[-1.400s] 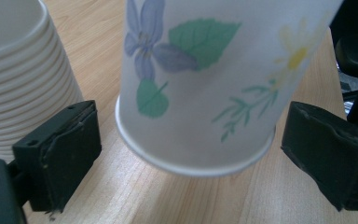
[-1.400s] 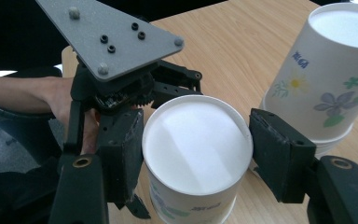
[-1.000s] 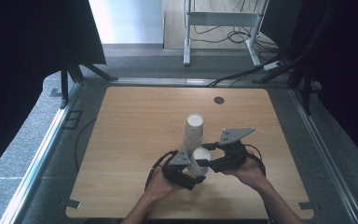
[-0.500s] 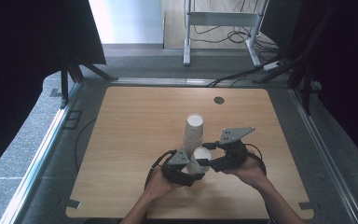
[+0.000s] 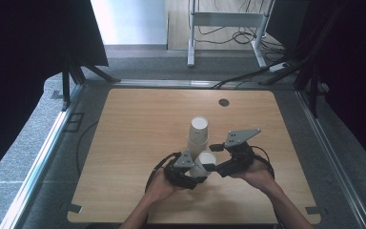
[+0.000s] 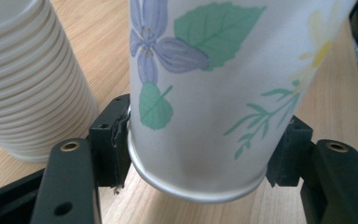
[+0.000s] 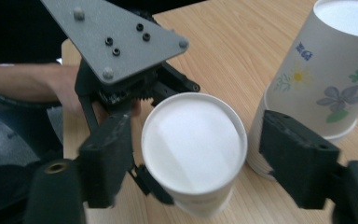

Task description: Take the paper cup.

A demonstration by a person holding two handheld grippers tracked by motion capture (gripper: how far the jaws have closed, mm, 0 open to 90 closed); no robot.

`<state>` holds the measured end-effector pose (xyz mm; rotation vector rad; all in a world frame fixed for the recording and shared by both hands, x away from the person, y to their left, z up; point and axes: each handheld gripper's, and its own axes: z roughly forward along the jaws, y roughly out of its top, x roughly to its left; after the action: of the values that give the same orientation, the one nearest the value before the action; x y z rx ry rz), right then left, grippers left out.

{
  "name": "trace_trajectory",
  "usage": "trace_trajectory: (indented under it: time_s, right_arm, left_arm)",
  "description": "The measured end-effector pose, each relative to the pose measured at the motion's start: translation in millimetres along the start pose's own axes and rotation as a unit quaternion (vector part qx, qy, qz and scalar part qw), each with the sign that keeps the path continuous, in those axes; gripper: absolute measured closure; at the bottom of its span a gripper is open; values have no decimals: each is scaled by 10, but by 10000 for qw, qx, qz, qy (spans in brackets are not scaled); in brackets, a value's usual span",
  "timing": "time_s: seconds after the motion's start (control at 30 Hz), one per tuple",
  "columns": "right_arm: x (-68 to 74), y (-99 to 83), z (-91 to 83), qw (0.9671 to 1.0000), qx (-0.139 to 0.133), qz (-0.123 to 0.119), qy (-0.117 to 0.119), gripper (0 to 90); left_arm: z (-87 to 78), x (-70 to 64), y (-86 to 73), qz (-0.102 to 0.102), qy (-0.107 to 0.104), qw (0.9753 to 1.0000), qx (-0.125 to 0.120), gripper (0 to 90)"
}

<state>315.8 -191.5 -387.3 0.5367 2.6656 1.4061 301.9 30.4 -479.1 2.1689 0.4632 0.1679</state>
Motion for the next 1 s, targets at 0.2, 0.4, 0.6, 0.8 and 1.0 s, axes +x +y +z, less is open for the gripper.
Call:
trace_trajectory:
  time_s: [0.2, 0.4, 0.6, 0.8, 1.0]
  right_arm:
    - [-36, -11, -40, 9993, 339, -77, -118, 181]
    - [-51, -19, -21, 9976, 674, -115, -120, 154]
    - [-49, -30, 85, 9943, 1048, -178, -53, 134]
    - [-18, -35, 183, 9906, 1331, -307, -48, 137]
    - [-16, -47, 255, 9889, 1443, -362, -18, 188]
  left_arm:
    - [-49, 24, 33, 122, 102, 9995, 275, 357]
    - [-64, 31, 76, 350, 140, 9976, 586, 357]
    - [-43, 11, 136, 560, 102, 9942, 915, 357]
    - [-5, -9, 182, 707, 67, 9909, 1142, 357]
    - [26, -24, 203, 745, 57, 9896, 1229, 356]
